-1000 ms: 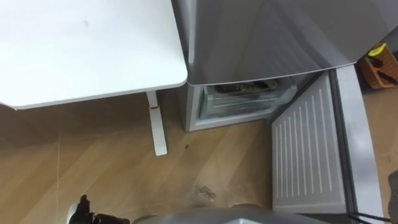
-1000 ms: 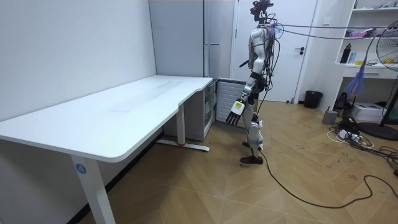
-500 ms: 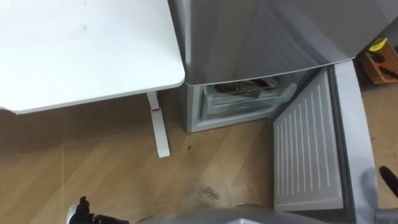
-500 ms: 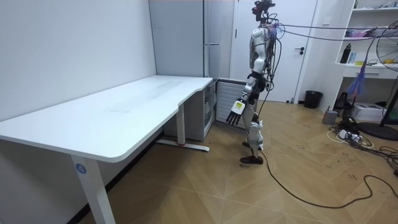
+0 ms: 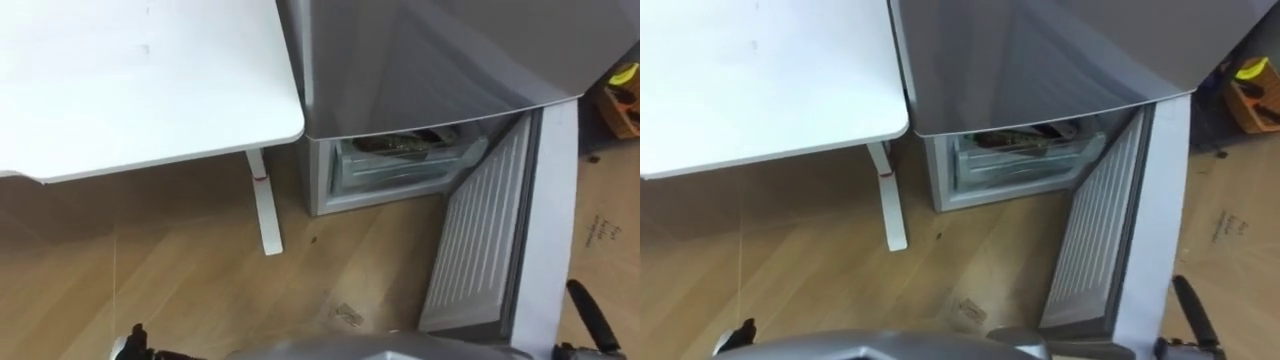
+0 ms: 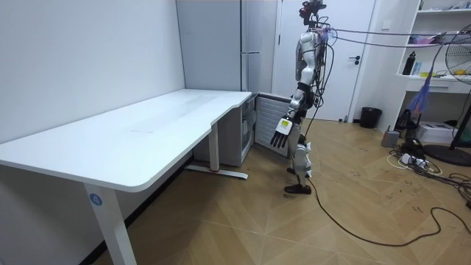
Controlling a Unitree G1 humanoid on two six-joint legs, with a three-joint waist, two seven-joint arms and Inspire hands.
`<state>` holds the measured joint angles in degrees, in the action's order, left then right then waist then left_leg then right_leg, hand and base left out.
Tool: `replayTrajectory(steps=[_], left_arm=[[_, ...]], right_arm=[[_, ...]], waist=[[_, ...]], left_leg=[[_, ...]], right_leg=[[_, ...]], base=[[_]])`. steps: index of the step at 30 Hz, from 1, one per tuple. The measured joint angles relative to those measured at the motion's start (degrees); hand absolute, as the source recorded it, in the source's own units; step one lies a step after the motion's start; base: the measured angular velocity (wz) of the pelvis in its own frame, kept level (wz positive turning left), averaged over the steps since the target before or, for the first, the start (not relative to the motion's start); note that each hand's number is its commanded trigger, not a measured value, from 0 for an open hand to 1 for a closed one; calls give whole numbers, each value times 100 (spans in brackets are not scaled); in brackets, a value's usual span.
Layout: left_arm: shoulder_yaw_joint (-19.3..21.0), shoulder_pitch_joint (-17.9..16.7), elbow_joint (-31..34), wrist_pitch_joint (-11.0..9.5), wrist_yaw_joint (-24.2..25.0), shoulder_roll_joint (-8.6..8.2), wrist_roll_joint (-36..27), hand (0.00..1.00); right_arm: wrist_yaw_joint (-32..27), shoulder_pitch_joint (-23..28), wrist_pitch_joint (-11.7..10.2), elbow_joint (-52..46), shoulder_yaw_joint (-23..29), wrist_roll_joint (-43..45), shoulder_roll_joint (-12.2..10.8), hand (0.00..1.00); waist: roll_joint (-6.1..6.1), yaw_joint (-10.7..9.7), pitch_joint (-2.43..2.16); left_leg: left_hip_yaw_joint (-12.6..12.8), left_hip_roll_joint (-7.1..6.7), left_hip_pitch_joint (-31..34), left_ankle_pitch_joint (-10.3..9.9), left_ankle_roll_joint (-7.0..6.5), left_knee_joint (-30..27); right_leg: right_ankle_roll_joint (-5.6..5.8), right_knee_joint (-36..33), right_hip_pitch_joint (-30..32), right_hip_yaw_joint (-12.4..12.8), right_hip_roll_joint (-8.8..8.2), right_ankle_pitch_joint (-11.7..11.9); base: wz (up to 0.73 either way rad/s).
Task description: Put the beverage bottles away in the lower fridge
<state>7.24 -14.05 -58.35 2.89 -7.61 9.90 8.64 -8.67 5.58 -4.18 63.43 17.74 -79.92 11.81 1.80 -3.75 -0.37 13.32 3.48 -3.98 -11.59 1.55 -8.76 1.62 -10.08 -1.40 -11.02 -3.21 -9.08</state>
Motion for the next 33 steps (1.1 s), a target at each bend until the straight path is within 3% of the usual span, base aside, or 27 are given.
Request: replayTrajectory(steps=[2, 3, 4, 5, 6, 7, 8, 9, 10, 11, 12, 13, 15, 17, 19, 20, 22, 24, 27, 30, 33], left_arm=[[-332, 232, -20, 115, 55, -32, 3, 0], [-420, 305, -21, 149, 63, -43, 3, 0], [-589, 465, -14, 201, 89, -41, -5, 0], [-683, 557, -8, 225, 82, 15, -2, 0], [-980, 740, -88, 324, 105, 226, -6, 0], [-1466, 1058, -261, 488, 165, 419, 7, 0], [-1692, 1203, -358, 555, 175, 488, 37, 0], [-2073, 1482, -524, 659, 195, 518, 72, 0], [-2382, 1719, -654, 697, 216, 494, 72, 0], [-2504, 1813, -698, 695, 222, 472, 72, 0], [-2659, 1883, -685, 646, 258, 432, 70, 0], [-2644, 1882, -578, 599, 287, 393, 66, 0], [-2518, 1684, -368, 589, 262, 392, 43, 0], [-2414, 1412, -308, 620, 219, 365, 14, 0], [-1989, 1072, -350, 640, 190, 278, 50, 0], [-1852, 998, -357, 656, 185, 285, 48, 0], [-1512, 727, -351, 685, 148, 389, -42, 0], [-1448, 651, -362, 717, 149, 445, -17, 0], [-1283, 655, -357, 681, 149, 446, -20, 0], [-1290, 692, -353, 667, 147, 415, -12, 0], [-1274, 674, -367, 593, 119, 356, 107, 0]], right_arm=[[185, 23, -244, -360, -694, -157, -421, 0], [194, 46, -350, -525, -981, -157, -492, 0], [221, 222, -519, -1244, -1893, -88, -558, 0], [253, 338, -597, -1768, -2461, -35, -540, 0], [247, 362, -678, -2833, -3507, 118, -468, 0], [205, 104, -769, -3290, -4501, 369, -382, 0], [401, -77, -742, -3432, -4984, 510, -316, 0], [921, -502, -536, -3974, -5811, 965, -242, 0], [1449, -1174, -319, -4223, -6447, 1381, -447, 0], [1776, -1594, -208, -4183, -6672, 1661, -618, 0], [2270, -2230, -65, -4040, -6917, 2164, -1007, 0], [2732, -2567, 25, -4071, -6955, 2749, -1145, 0], [3170, -2547, 186, -4147, -6843, 3641, -1119, 0], [3379, -2252, 398, -4199, -6636, 4545, -795, 0], [3375, -1484, 753, -4180, -5907, 5628, -46, 0], [3349, -1298, 807, -4156, -5669, 5867, 160, 0], [3209, -726, 907, -3953, -4789, 7022, 906, 0], [3086, -438, 918, -3306, -4226, 7752, 1182, 0], [2993, -39, 1021, -2033, -3485, 8388, 1171, 0], [2963, 213, 1049, -1277, -3355, 8503, 957, 0], [2927, 302, 1049, -555, -3316, 8861, 698, 0]], waist=[[-30, 274, -2], [-19, 376, 3], [53, 621, 33], [99, 748, 56], [176, 1004, 76], [269, 1227, 107], [302, 1296, 119], [317, 1388, 120], [284, 1451, 140], [261, 1496, 148], [218, 1569, 137], [179, 1683, 135], [169, 1738, 112], [214, 1654, 90], [258, 1468, 75], [267, 1397, 76], [327, 1235, 76], [332, 1145, 72], [351, 1049, 52], [320, 1007, 68], [196, 944, 63]], left_leg=[[6, 26, 144, 1, 0, -88], [33, 43, 188, 1, 1, -92], [86, 79, 279, 15, 20, -102], [130, 107, 317, 29, 37, -105], [221, 184, 370, 55, 82, -118], [221, 265, 375, 63, 135, -146], [201, 297, 381, 57, 162, -162], [151, 340, 426, 66, 204, -189], [83, 366, 474, 83, 244, -206], [43, 377, 496, 101, 270, -201], [-66, 381, 512, 149, 294, -179], [-225, 357, 517, 191, 300, -144], [-353, 314, 470, 228, 287, -60], [-449, 254, 482, 220, 263, -71], [-555, 164, 520, 192, 205, -97], [-562, 155, 522, 181, 183, -101], [-551, 107, 531, 163, 152, -100], [-554, 89, 528, 137, 113, -97], [-551, 88, 440, 121, 99, -69], [-481, 112, 347, 90, 113, -67], [-484, 101, 236, 50, 98, -75]], right_leg=[[-30, -6, 121, -12, 4, 35], [-43, -21, 194, 4, 13, 53], [-84, -79, 359, 93, 53, 105], [-114, -83, 427, 155, 88, 142], [-181, -67, 543, 198, 166, 229], [-248, -49, 566, 177, 235, 281], [-270, -52, 566, 152, 263, 290], [-312, -51, 574, 94, 301, 290], [-354, -40, 581, 38, 326, 289], [-375, -20, 580, -18, 336, 289], [-398, 58, 556, -102, 356, 301], [-402, 117, 526, -230, 342, 289], [-373, 146, 425, -326, 304, 253], [-330, 148, 375, -403, 246, 222], [-257, 148, 304, -465, 163, 213], [-246, 144, 295, -474, 149, 219], [-190, 145, 296, -472, 97, 210], [-162, 145, 270, -462, 79, 192], [-143, 146, 195, -464, 79, 179], [-140, 149, 137, -330, 115, 177], [-125, 150, 6, -322, 103, 166]], base=[[-12], [-36], [-43], [-66], [-65], [-52], [-14], [17], [25], [37], [54], [61], [50], [28], [25], [15], [0], [3], [-1], [-14], [0]])
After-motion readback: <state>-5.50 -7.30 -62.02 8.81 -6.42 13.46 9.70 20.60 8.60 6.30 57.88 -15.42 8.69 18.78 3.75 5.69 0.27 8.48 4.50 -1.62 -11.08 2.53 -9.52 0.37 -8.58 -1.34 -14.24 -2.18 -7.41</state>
